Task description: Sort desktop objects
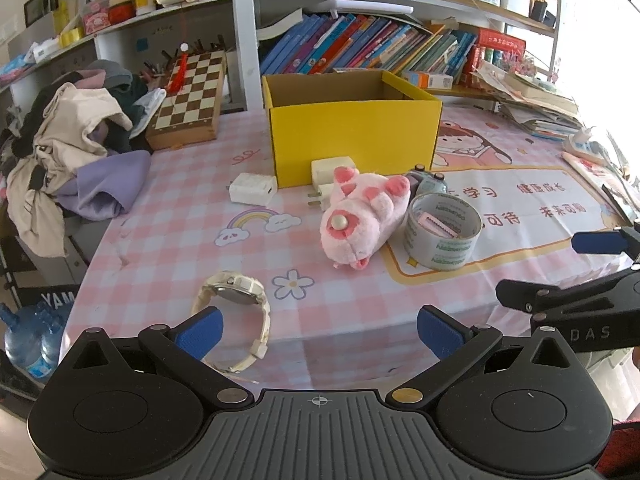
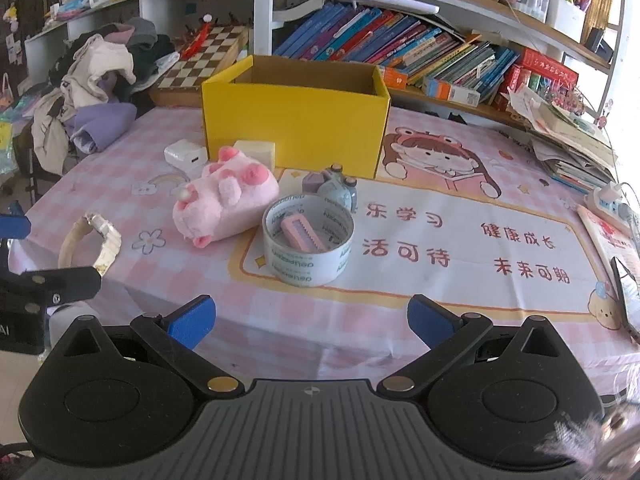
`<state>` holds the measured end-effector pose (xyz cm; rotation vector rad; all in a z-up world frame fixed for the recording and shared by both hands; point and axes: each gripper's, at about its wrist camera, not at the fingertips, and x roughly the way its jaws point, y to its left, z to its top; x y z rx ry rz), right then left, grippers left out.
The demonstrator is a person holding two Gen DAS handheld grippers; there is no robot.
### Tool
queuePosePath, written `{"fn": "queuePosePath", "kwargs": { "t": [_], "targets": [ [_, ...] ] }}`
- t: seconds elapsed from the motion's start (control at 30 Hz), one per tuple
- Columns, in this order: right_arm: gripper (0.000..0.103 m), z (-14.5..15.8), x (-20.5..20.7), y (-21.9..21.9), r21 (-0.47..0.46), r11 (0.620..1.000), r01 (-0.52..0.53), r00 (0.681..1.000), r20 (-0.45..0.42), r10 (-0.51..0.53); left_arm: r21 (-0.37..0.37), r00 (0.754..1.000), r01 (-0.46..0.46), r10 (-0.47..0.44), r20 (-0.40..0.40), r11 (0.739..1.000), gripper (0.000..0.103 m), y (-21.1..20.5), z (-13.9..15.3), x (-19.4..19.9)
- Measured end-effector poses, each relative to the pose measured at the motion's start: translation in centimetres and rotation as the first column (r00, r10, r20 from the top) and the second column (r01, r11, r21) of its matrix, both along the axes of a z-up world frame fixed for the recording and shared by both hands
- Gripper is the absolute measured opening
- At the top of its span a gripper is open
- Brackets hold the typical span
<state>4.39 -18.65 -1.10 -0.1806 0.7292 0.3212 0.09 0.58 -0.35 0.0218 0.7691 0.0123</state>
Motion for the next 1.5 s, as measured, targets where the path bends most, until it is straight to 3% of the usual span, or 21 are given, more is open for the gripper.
{"fn": "queuePosePath", "kwargs": {
  "t": [0.73,1.17,1.5],
  "targets": [
    [0.103,0.06,-0.08,0.39,0.022,0.999,-0.036,0.999,-0.008,0.036,0.0,1.0,0.02,-0.02,-0.004,1.0,0.103,-0.14,-0.09,-0.01],
    [0.103,0.02,0.47,-0.1,0.035,0.999,-0.003,1.0,-0.008,0.003,0.006,1.0,0.013,-0.013,-0.014,1.0,0.103,-0.01,-0.29,0.44],
    [0.103,-0.26,0.52,-0.14,0.066,0.997,-0.026,1.0,-0.015,0.027,0.067,1.0,0.007,-0.006,-0.004,0.998,0.103,-0.54,0.33,0.34]
  ]
}}
